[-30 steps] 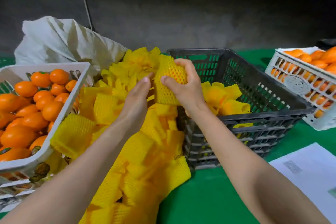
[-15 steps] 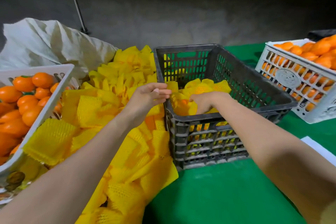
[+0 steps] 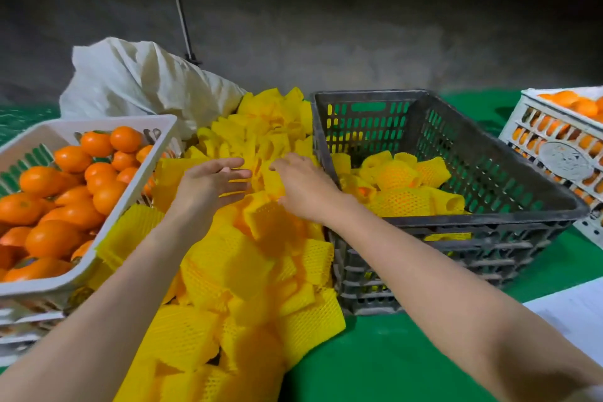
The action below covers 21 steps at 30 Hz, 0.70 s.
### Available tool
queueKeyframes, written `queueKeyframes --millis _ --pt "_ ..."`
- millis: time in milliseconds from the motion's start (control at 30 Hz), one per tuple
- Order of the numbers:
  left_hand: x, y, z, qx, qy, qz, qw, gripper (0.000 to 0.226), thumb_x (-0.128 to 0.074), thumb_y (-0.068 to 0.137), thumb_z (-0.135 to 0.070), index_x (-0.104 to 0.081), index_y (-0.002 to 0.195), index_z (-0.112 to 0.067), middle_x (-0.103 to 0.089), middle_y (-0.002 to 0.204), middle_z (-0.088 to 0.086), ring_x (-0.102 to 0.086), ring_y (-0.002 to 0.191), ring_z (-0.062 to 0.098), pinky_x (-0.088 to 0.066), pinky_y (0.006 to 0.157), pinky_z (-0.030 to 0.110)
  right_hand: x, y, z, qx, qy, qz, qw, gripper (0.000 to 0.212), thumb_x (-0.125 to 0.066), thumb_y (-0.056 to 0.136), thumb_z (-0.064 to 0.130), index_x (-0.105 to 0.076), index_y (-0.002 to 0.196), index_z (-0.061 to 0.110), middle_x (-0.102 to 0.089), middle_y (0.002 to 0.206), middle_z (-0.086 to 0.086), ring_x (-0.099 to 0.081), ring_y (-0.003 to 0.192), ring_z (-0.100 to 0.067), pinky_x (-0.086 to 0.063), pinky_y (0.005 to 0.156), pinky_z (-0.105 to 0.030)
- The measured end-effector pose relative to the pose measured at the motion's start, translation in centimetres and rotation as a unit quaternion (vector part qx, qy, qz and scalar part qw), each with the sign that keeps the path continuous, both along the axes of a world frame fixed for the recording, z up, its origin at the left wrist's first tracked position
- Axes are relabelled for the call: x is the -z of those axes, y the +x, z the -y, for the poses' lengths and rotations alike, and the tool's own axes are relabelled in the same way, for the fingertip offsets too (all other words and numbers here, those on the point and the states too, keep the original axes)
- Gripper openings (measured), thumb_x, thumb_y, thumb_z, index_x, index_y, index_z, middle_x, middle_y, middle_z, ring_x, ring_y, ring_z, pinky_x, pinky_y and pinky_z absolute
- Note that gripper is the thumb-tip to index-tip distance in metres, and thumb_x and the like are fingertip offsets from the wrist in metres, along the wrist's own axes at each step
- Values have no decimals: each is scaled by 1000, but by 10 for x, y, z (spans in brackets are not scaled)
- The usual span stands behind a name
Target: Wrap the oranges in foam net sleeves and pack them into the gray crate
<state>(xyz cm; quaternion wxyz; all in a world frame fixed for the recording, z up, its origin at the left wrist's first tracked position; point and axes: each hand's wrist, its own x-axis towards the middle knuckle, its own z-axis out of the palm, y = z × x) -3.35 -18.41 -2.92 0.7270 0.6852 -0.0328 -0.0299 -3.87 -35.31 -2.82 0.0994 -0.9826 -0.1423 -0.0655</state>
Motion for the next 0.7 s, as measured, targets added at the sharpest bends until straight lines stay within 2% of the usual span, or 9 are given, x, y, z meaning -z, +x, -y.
queueKeyframes --millis 100,167,233,300,367,467,567,633,700 --pt "4 -7 -17 -21 16 -7 1000 21 -41 100 -8 -61 100 -11 -66 91 9 -64 84 26 -49 81 38 15 17 -18 51 -226 -104 967 75 -58 87 16 -14 148 19 8 155 -21 8 137 -52 -13 108 -64" --pt "7 -11 -29 -37 24 -15 999 21 -42 100 -9 -63 98 -12 -68 90 8 -65 84 25 -50 79 37 21 25 -20 82 -262 -131 952 78 -59 88 18 -10 149 20 15 154 -22 11 135 -56 -14 106 -66" --pt "11 -13 -41 -46 23 -25 998 20 -43 100 -9 -62 99 -11 -68 90 8 -65 84 25 -50 77 36 20 28 -22 110 -253 -132 952 73 -59 88 17 -17 148 15 4 154 -24 0 135 -56 -26 104 -60" --pt "14 -15 -51 -59 22 -32 998 19 -44 99 -9 -62 104 -8 -68 89 8 -66 81 23 -51 74 34 15 27 -25 122 -197 -87 969 57 -55 89 10 -32 141 8 -22 147 -26 -24 132 -51 -40 97 -50" --pt "17 -16 -57 -75 27 -34 996 19 -47 98 -9 -63 108 -6 -69 88 7 -66 78 20 -52 71 31 7 26 -27 101 -84 10 991 39 -49 90 2 -46 129 4 -45 131 -21 -44 120 -41 -45 90 -44" --pt "16 -18 -62 -68 41 -13 997 22 -54 93 -2 -61 114 -5 -68 101 9 -65 82 17 -52 71 28 -10 17 -33 79 156 100 980 42 -41 88 -7 -56 124 10 -57 124 -16 -52 114 -35 -43 93 -41" --pt "11 -22 -68 -10 142 76 987 56 -68 83 -2 -48 133 -18 -52 134 -2 -53 117 14 -48 87 28 -23 5 -44 46 287 83 953 44 -39 88 -9 -61 120 11 -60 124 -11 -50 116 -28 -37 97 -33" --pt "5 -25 -68 20 242 157 957 77 -75 79 -11 -35 143 -23 -35 147 -9 -32 134 8 -34 105 30 -29 -3 -53 -9 346 47 937 37 -42 86 -12 -64 112 2 -64 115 -15 -57 107 -26 -44 94 -36" --pt "-2 -27 -70 -5 320 229 919 82 -77 77 -22 -32 145 -23 -32 151 -5 -25 140 11 -25 113 33 -33 -10 -63 -41 389 -9 920 34 -41 84 -17 -63 108 -6 -65 107 -22 -60 101 -34 -48 86 -42"
